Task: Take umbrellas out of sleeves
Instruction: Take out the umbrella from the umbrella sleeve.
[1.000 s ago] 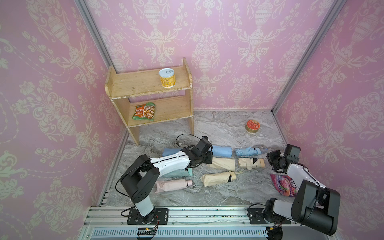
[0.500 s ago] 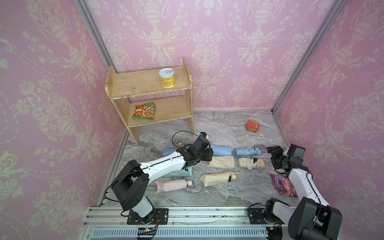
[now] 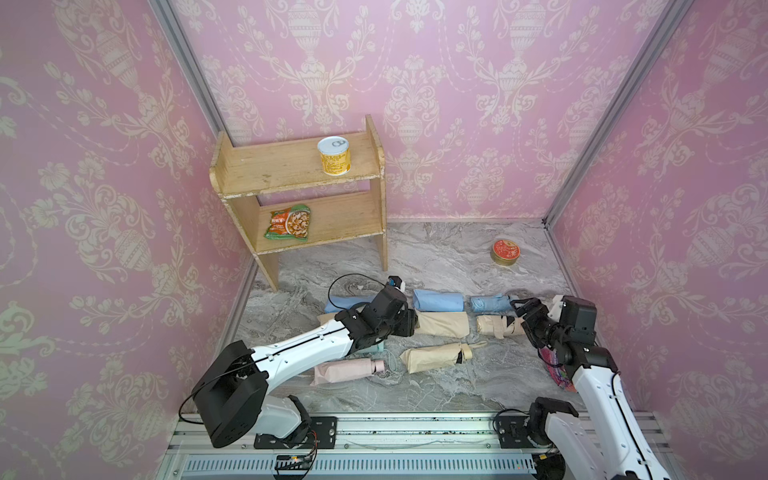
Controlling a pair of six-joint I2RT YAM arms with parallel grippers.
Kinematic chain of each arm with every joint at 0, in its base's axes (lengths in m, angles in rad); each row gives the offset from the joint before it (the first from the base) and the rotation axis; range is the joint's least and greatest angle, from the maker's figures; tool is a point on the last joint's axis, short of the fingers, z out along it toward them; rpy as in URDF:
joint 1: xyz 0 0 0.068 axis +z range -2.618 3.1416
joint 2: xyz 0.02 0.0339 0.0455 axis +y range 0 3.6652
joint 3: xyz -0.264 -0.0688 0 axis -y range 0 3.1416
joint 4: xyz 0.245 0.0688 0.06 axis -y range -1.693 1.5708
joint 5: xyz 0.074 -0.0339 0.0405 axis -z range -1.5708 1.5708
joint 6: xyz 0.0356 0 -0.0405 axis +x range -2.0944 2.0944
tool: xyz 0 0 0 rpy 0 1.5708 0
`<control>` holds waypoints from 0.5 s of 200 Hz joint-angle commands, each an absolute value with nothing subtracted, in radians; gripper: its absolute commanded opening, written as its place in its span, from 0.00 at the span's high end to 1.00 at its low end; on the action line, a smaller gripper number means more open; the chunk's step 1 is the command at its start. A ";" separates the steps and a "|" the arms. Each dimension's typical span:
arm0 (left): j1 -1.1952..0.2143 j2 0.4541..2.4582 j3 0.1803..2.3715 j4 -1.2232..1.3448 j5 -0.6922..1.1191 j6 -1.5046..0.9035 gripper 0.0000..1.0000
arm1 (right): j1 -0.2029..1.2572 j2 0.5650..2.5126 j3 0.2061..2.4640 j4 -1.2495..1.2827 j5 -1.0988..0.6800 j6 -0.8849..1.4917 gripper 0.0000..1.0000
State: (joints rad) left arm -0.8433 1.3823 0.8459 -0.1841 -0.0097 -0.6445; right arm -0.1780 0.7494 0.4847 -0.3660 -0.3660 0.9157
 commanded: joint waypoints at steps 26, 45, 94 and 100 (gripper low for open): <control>-0.908 1.339 0.795 -0.246 -0.005 -0.641 0.37 | -0.003 0.651 0.370 -0.430 -0.277 1.068 0.21; -0.938 1.344 0.789 -0.260 0.001 -0.624 0.37 | 0.074 0.611 0.320 -0.421 -0.230 1.141 0.22; -0.996 1.365 0.766 -0.273 0.004 -0.626 0.38 | 0.303 0.609 0.252 -0.367 -0.086 1.284 0.26; -1.002 1.368 0.763 -0.273 0.003 -0.626 0.38 | 0.330 0.619 0.250 -0.359 -0.072 1.300 0.27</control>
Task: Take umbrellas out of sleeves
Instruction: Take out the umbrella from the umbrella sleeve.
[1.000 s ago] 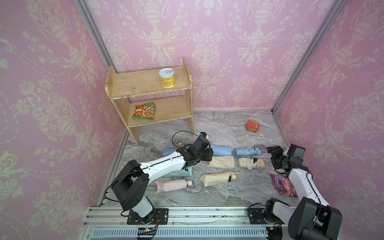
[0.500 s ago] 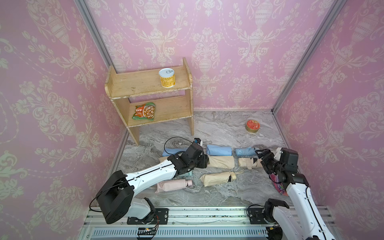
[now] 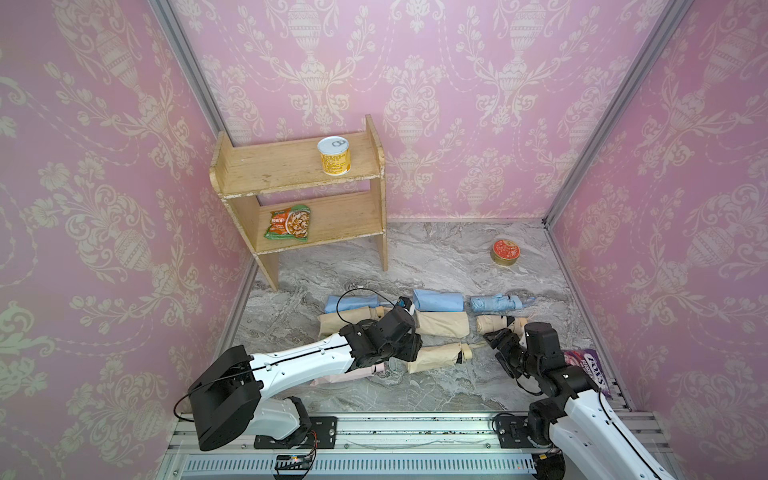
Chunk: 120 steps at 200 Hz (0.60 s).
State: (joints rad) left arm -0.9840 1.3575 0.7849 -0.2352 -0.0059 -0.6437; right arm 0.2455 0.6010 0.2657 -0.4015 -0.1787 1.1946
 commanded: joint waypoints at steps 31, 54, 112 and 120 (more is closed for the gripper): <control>-1.020 1.395 0.768 -0.289 0.016 -0.618 0.42 | 0.455 0.673 0.245 -0.319 0.014 1.380 0.30; -1.025 1.412 0.778 -0.308 0.023 -0.613 0.45 | 0.514 0.727 0.247 -0.278 0.051 1.429 0.31; -1.029 1.443 0.772 -0.302 0.028 -0.618 0.57 | 0.602 0.830 0.261 -0.218 0.101 1.481 0.35; -1.028 1.448 0.772 -0.301 0.029 -0.618 0.58 | 0.606 0.838 0.261 -0.211 0.103 1.488 0.36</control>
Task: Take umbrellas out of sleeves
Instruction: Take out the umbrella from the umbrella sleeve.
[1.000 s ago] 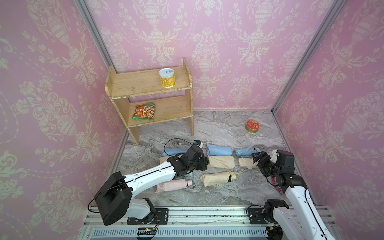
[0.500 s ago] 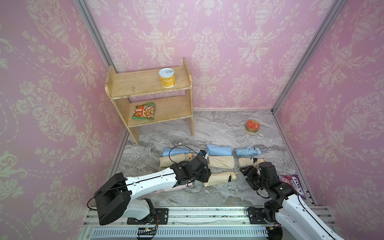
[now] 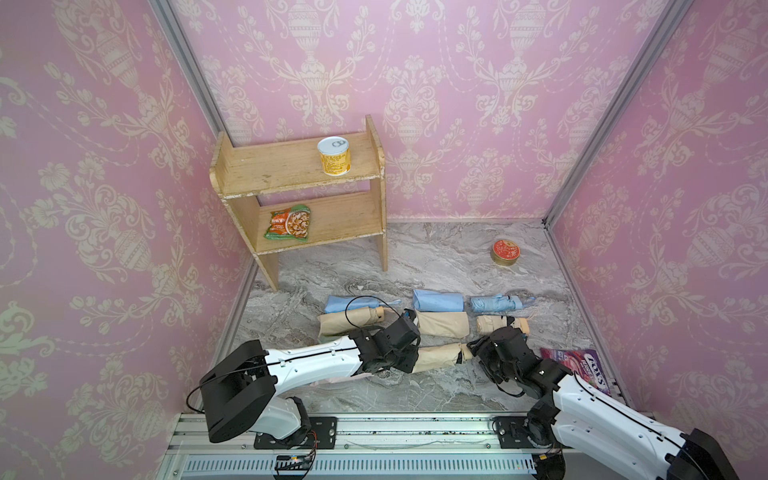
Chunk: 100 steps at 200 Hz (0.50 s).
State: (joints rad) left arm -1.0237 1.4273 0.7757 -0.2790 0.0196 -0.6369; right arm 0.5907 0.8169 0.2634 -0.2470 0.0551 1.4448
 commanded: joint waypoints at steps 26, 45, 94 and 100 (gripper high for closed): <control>-1.029 1.465 0.775 -0.304 0.031 -0.613 0.65 | 0.616 0.847 0.262 -0.201 0.113 1.512 0.40; -1.031 1.472 0.770 -0.306 0.034 -0.612 0.68 | 0.624 0.844 0.263 -0.201 0.127 1.529 0.41; -1.031 1.471 0.760 -0.292 0.031 -0.614 0.75 | 0.646 0.873 0.265 -0.181 0.139 1.574 0.41; -1.030 1.473 0.759 -0.289 0.030 -0.614 0.76 | 0.654 0.877 0.262 -0.170 0.138 1.585 0.41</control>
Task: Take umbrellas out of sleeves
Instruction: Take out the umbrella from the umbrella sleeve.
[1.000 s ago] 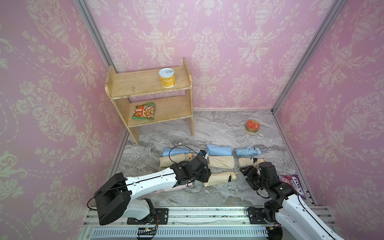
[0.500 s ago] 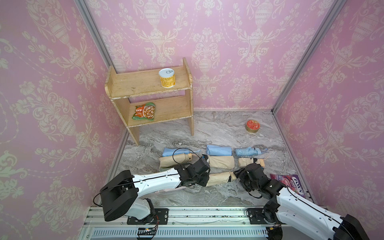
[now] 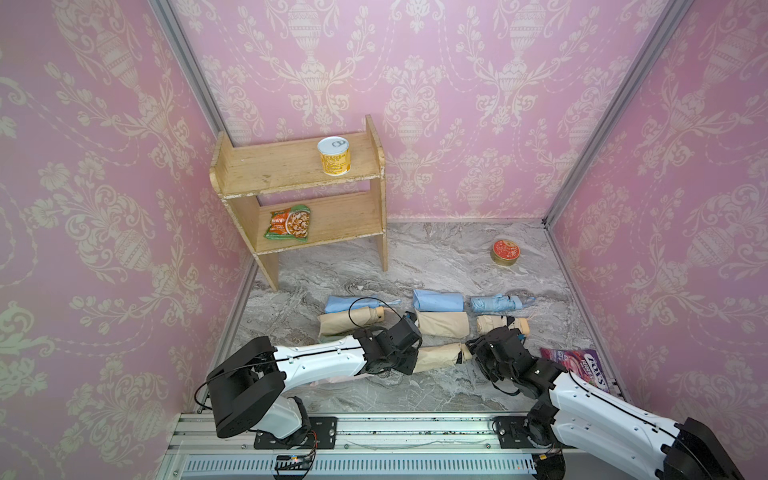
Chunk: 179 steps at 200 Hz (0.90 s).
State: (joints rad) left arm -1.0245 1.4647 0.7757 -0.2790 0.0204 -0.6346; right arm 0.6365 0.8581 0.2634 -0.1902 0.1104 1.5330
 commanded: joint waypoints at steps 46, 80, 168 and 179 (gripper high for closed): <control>-1.031 1.485 0.766 -0.273 0.041 -0.613 0.79 | 0.712 0.911 0.261 -0.143 0.188 1.660 0.46; -1.031 1.491 0.765 -0.255 0.044 -0.612 0.80 | 0.737 0.913 0.237 -0.126 0.228 1.750 0.54; -1.031 1.489 0.765 -0.240 0.041 -0.598 0.85 | 0.750 0.911 0.238 -0.157 0.303 1.848 0.69; -1.031 1.488 0.765 -0.238 0.038 -0.594 0.87 | 0.750 0.911 0.239 -0.162 0.307 1.853 0.71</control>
State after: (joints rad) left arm -1.0245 1.4822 0.7757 -0.2474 0.0315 -0.6235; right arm 0.7422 0.9073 0.2550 -0.1188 0.2623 1.8160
